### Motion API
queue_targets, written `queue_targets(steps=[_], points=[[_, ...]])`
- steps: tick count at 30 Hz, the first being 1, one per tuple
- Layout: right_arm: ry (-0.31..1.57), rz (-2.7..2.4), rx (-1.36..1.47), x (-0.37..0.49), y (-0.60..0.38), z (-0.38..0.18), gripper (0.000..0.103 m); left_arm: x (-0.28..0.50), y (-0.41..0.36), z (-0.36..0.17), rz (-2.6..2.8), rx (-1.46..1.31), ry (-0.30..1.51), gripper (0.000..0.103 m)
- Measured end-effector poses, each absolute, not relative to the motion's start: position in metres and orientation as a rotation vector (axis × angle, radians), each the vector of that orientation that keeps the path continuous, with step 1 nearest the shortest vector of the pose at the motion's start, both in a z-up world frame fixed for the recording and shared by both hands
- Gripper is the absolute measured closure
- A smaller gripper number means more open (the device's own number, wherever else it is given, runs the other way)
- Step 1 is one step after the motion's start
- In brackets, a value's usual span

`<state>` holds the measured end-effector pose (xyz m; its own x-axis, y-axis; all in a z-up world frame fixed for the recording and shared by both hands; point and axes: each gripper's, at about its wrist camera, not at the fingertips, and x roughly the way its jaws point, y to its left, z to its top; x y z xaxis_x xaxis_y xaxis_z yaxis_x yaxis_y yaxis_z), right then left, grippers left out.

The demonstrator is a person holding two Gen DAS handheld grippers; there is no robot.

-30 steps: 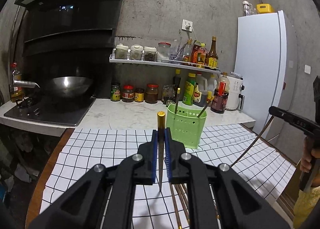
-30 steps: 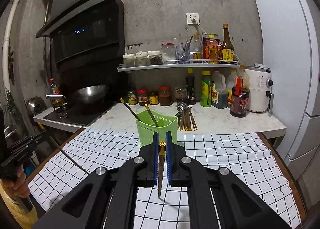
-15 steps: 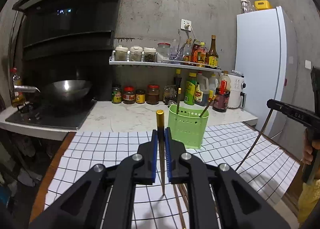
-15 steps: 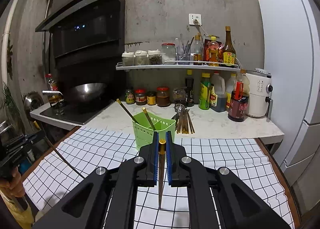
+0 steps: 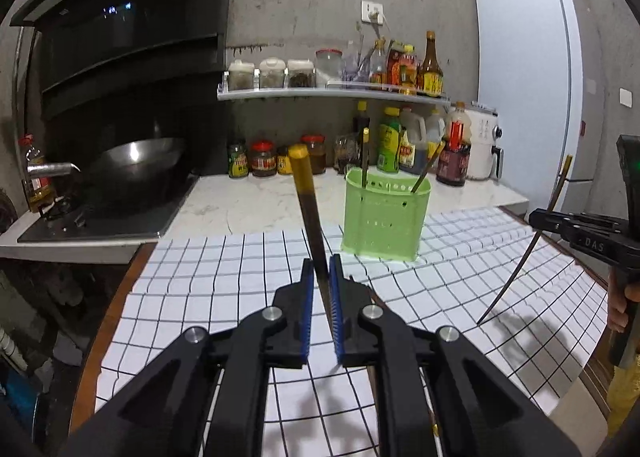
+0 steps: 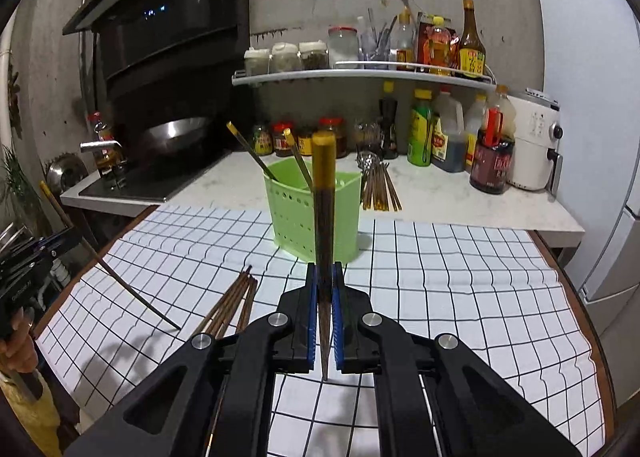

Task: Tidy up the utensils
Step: 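Raise both held chopsticks upright and carry them above the green holder, then drop the chopsticks into the green holder by opening both grippers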

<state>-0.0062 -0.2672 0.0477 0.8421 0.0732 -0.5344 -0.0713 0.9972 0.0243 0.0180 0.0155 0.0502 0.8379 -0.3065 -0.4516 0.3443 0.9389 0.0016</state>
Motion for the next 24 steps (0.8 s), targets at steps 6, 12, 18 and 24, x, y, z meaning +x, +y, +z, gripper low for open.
queue_targets(steps=[6,12,18,24], points=[[0.566,0.073,-0.002,-0.007,-0.266,0.046,0.096,0.026,0.012,0.04,-0.342,0.099,0.508,0.096],[0.54,0.059,-0.006,-0.012,-0.269,0.048,0.096,0.019,0.013,0.043,-0.35,0.07,0.461,0.097],[0.514,0.027,-0.011,-0.002,-0.278,0.053,0.096,0.03,0.005,0.062,-0.395,0.018,0.388,0.097],[0.391,0.01,0.019,0.033,-0.292,0.088,0.096,0.079,-0.03,0.105,-0.464,-0.023,0.288,0.097]])
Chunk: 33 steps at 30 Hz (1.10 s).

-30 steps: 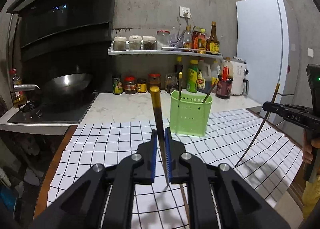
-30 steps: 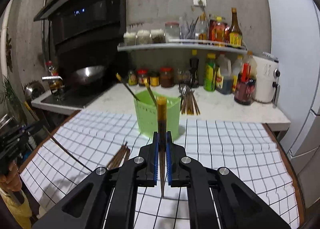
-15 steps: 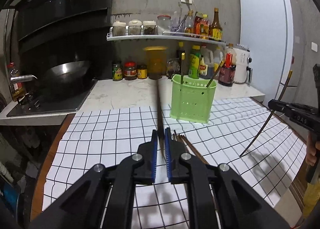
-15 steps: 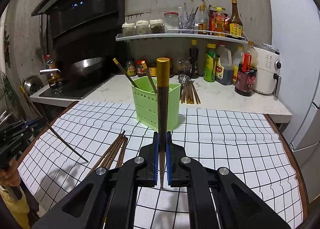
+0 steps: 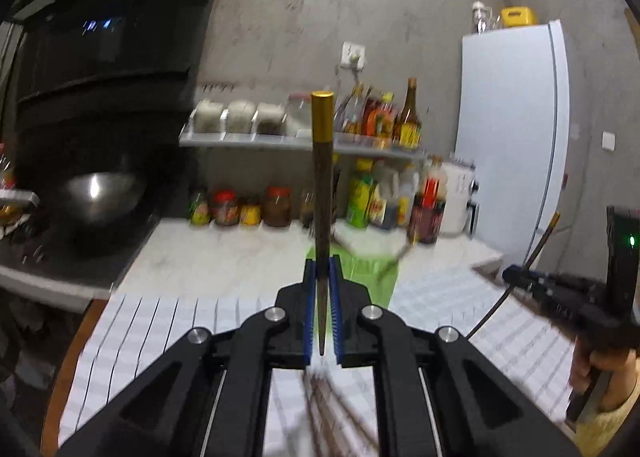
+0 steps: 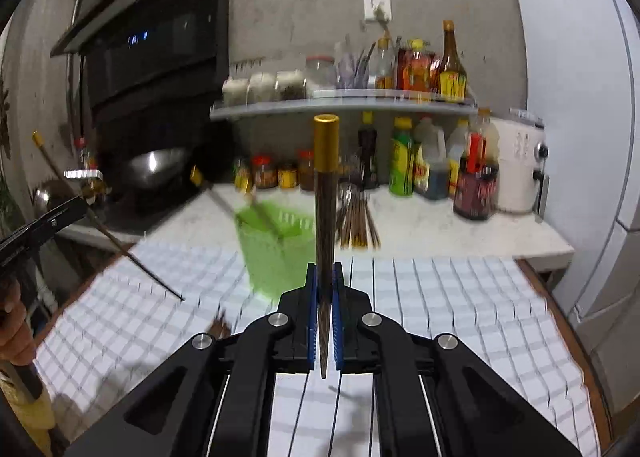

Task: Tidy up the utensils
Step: 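Drop the chopsticks into the green holder by opening both grippers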

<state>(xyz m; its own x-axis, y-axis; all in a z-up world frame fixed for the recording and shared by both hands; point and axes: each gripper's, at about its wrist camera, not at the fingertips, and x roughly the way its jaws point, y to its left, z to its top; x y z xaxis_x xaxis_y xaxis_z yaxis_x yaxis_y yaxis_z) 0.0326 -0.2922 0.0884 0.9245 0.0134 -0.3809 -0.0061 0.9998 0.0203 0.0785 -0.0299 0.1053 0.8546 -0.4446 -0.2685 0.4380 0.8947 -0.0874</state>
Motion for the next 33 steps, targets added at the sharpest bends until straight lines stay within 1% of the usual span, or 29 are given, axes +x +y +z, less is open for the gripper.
queue_targets(steps=[5,9,12,15,17,20,21,22,23,24,25,29,31,33], points=[[0.245,0.012,0.042,0.06,-0.296,0.13,0.096,0.118,-0.063,0.142,-0.474,-0.035,0.202,0.097],[0.182,0.041,0.055,0.086,-0.296,0.145,0.096,0.152,-0.09,0.145,-0.477,-0.018,0.205,0.097],[0.232,0.057,0.067,0.116,-0.295,0.133,0.096,0.181,-0.108,0.128,-0.48,0.003,0.27,0.097],[0.326,0.073,0.073,0.148,-0.292,0.107,0.096,0.207,-0.124,0.102,-0.476,0.043,0.356,0.097],[0.369,0.086,0.069,0.158,-0.29,0.094,0.096,0.22,-0.129,0.088,-0.476,0.064,0.405,0.096],[0.417,0.1,0.072,0.165,-0.29,0.083,0.093,0.226,-0.127,0.08,-0.473,0.061,0.429,0.095],[0.409,0.098,0.078,0.161,-0.292,0.085,0.086,0.225,-0.125,0.082,-0.473,0.056,0.432,0.092],[0.396,0.091,0.083,0.156,-0.294,0.088,0.076,0.22,-0.12,0.087,-0.48,0.044,0.421,0.088],[0.383,0.084,0.086,0.149,-0.296,0.091,0.072,0.216,-0.117,0.091,-0.48,0.036,0.408,0.085],[0.364,0.08,0.089,0.137,-0.299,0.097,0.065,0.211,-0.112,0.098,-0.481,0.027,0.388,0.078],[0.354,0.075,0.088,0.13,-0.301,0.1,0.064,0.206,-0.11,0.105,-0.484,0.022,0.367,0.074],[0.326,0.043,0.073,0.083,-0.308,0.11,0.063,0.161,-0.082,0.13,-0.47,0.007,0.292,0.069],[0.336,0.031,0.066,0.062,-0.309,0.107,0.062,0.141,-0.069,0.131,-0.441,0.012,0.29,0.065],[0.369,0.022,0.057,0.038,-0.309,0.097,0.062,0.122,-0.058,0.122,-0.395,0.035,0.317,0.065]])
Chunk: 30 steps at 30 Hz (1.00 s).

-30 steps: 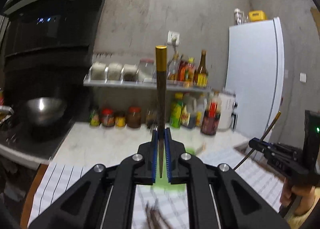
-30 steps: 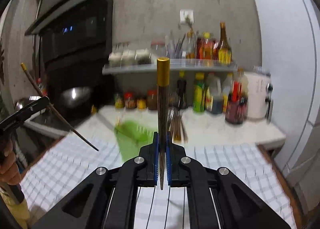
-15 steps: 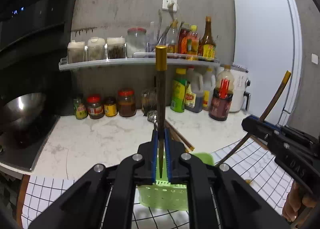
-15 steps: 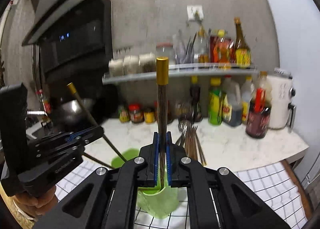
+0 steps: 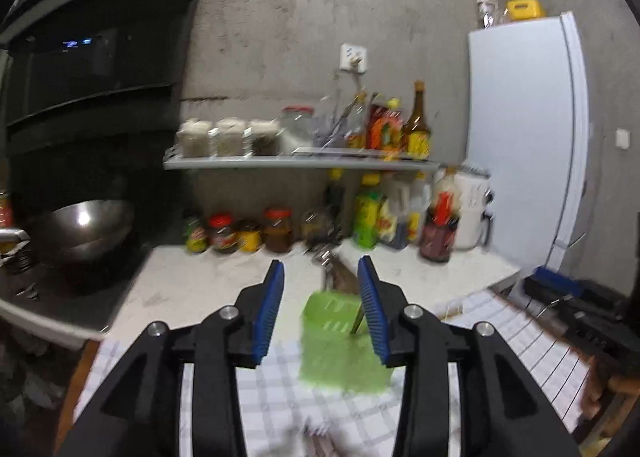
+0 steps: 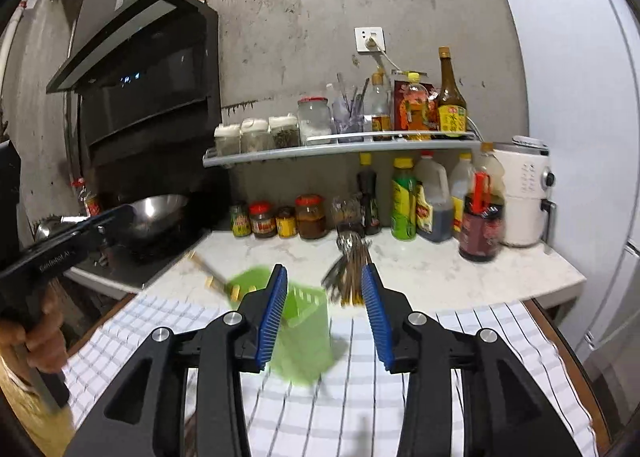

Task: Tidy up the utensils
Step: 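Drop the chopsticks into the green holder by opening both grippers, then move both open grippers back down to the remaining chopsticks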

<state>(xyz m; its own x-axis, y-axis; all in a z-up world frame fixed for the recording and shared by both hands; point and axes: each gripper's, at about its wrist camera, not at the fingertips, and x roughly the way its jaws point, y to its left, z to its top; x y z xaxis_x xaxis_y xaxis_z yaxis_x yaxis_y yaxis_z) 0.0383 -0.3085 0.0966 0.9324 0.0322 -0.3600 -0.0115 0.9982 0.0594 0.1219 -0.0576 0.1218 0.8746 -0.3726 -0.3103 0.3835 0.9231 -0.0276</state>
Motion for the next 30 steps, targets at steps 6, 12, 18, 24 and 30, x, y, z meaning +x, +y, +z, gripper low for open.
queue_targets(steps=[6,12,18,24,30], points=[[0.53,0.055,0.021,-0.006,-0.29,0.041,0.062,0.071,-0.026,0.054,-0.316,0.09,0.491,0.065],[0.659,0.095,0.016,-0.038,-0.264,-0.013,0.062,0.033,0.001,-0.024,-0.289,0.059,0.725,0.065],[0.765,0.111,0.069,-0.049,-0.255,-0.047,0.062,0.021,0.012,-0.055,-0.279,0.047,0.85,0.065],[0.822,0.136,0.081,-0.046,-0.243,-0.059,0.062,0.017,0.009,-0.056,-0.274,0.103,0.867,0.065],[0.873,0.198,0.05,-0.03,-0.217,-0.065,0.062,0.02,0.007,-0.061,-0.29,0.106,0.892,0.065]])
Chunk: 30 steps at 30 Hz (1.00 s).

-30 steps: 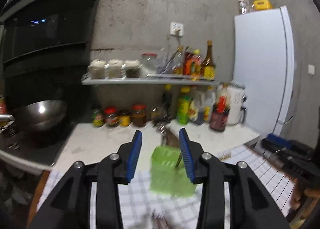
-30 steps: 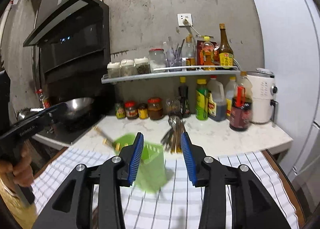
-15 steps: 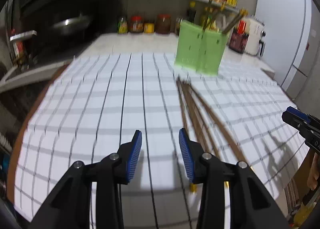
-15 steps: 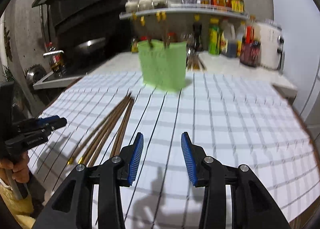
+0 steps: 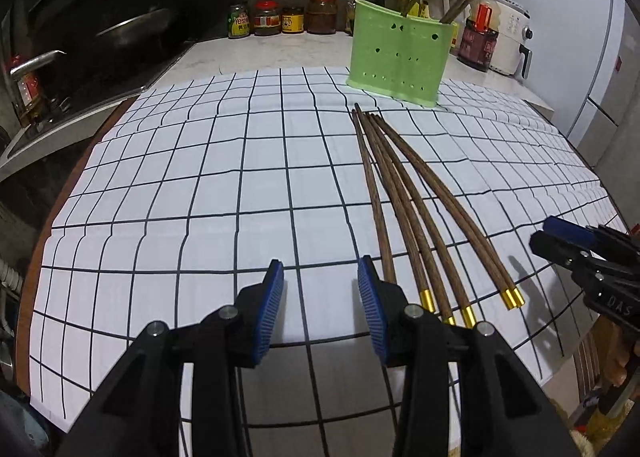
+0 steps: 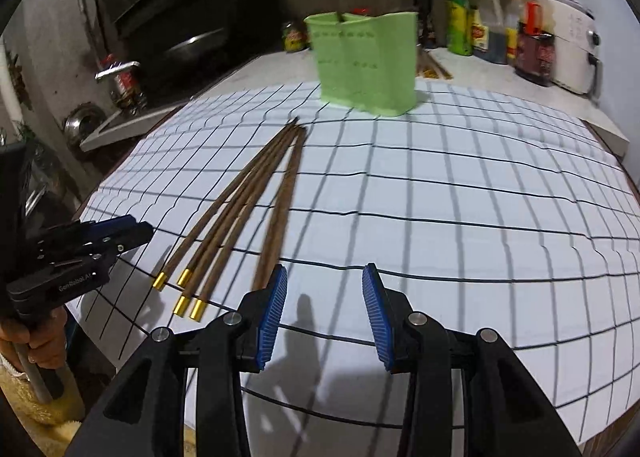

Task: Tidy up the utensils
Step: 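Move both open grippers back down to the remaining chopsticks, then close the right gripper on a single chopstick while the left gripper grasps another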

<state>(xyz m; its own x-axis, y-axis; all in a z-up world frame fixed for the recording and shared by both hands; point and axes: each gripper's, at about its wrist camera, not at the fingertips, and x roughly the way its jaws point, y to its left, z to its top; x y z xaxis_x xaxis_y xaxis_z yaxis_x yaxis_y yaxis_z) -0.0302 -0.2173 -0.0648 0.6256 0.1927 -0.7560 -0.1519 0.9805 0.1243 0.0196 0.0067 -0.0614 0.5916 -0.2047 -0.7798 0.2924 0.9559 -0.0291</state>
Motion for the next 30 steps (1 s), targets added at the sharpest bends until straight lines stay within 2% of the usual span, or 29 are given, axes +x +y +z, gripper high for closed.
queue_targets(steps=[6,7,11,30], points=[[0.903,0.222,0.011,-0.022,-0.198,-0.073,0.064,0.024,0.009,-0.067,-0.295,0.099,0.905,0.065],[0.906,0.223,0.004,-0.021,-0.196,-0.074,0.071,0.025,0.01,-0.068,-0.3,0.095,0.908,0.065],[0.912,0.215,-0.023,-0.018,-0.193,-0.076,0.081,0.028,0.013,-0.069,-0.304,0.09,0.905,0.065],[0.905,0.233,-0.091,-0.005,-0.184,-0.084,0.085,0.024,0.012,-0.065,-0.308,0.08,0.899,0.065]])
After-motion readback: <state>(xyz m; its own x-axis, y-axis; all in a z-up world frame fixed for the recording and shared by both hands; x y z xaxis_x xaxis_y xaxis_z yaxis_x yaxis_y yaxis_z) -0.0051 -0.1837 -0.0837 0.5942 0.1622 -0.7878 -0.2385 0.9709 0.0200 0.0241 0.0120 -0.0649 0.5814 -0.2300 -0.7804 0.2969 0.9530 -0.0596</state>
